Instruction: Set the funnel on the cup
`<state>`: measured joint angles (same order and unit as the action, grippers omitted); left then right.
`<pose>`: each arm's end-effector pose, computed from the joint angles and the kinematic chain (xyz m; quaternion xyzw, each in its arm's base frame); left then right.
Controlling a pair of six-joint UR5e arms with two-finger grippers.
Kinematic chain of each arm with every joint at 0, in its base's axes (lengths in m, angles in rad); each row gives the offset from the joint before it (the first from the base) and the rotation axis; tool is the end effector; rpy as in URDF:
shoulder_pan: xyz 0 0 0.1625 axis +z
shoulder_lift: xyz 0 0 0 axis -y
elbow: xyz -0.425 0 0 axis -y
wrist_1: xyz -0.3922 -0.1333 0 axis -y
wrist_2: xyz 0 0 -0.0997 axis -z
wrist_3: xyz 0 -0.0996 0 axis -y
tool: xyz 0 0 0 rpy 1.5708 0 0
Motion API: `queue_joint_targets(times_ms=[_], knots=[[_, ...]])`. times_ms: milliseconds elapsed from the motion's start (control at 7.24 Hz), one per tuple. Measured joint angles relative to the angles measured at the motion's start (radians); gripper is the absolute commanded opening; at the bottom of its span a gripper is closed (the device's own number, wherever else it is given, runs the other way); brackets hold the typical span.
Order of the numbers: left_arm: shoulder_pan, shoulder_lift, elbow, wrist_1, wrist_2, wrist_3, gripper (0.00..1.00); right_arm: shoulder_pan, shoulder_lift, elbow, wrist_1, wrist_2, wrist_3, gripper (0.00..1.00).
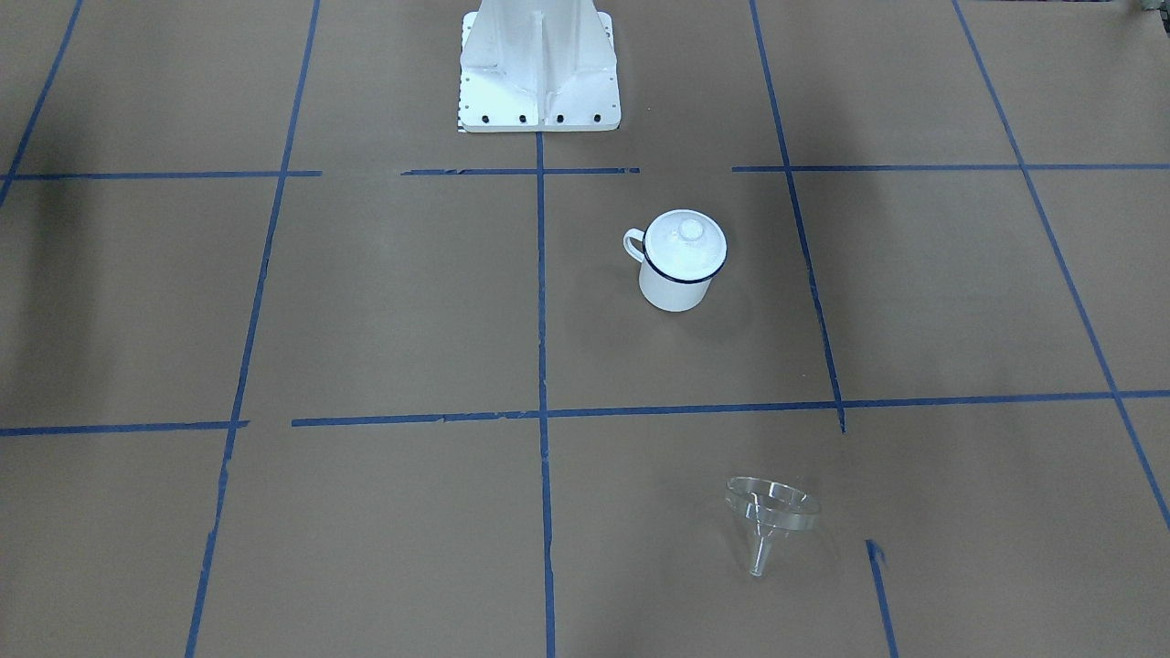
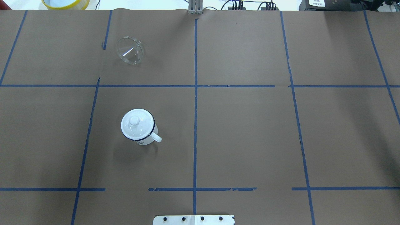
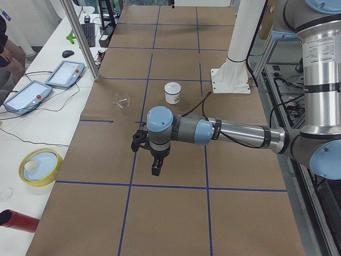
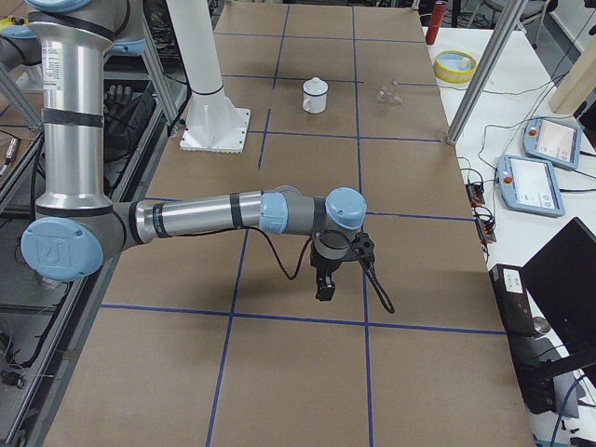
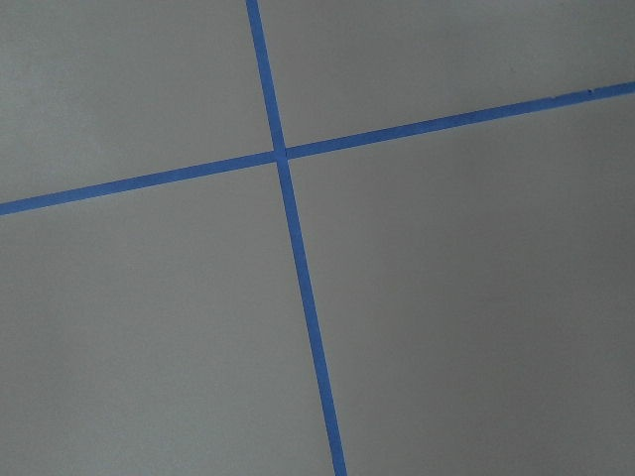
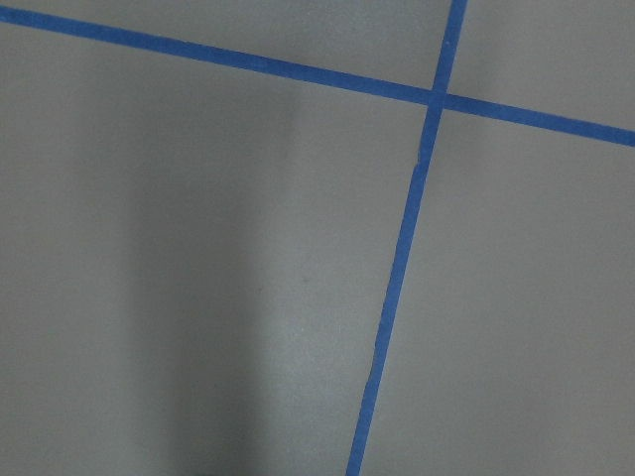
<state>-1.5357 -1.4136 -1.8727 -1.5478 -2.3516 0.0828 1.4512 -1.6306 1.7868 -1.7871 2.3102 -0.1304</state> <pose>-0.0481 -0.4311 0.5838 0.0653 0.3784 0.0775 0.9201 0.0112 -0.4618 0.6052 -0.0261 -0.3613 -0.1054 0.9261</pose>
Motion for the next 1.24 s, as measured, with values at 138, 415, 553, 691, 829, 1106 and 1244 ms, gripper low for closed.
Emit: queue_joint_targets(times_ms=[138,415,553,691,829,1106,1244], knots=[[0.000,0.000,-0.003,0.000,0.000,0.000,1.00,0.000,0.000,0.000,0.000,0.000,0.000,1.00],[-0.001,0.000,-0.018,0.000,0.001,0.001,1.00,0.000,0.000,0.000,0.000,0.000,0.000,1.00],[0.000,-0.007,-0.031,0.000,0.002,-0.001,1.00,0.000,0.000,0.000,0.000,0.000,0.000,1.00],[0.003,-0.033,-0.041,-0.001,0.003,-0.006,1.00,0.000,0.000,0.000,0.000,0.000,0.000,1.00],[0.003,-0.090,-0.043,-0.002,0.004,-0.017,1.00,0.000,0.000,0.000,0.000,0.000,0.000,1.00],[0.004,-0.206,-0.044,-0.008,0.010,-0.090,1.00,0.000,0.000,0.000,0.000,0.000,0.000,1.00],[0.003,-0.226,-0.054,-0.018,0.009,-0.119,1.00,0.000,0.000,0.000,0.000,0.000,0.000,1.00]])
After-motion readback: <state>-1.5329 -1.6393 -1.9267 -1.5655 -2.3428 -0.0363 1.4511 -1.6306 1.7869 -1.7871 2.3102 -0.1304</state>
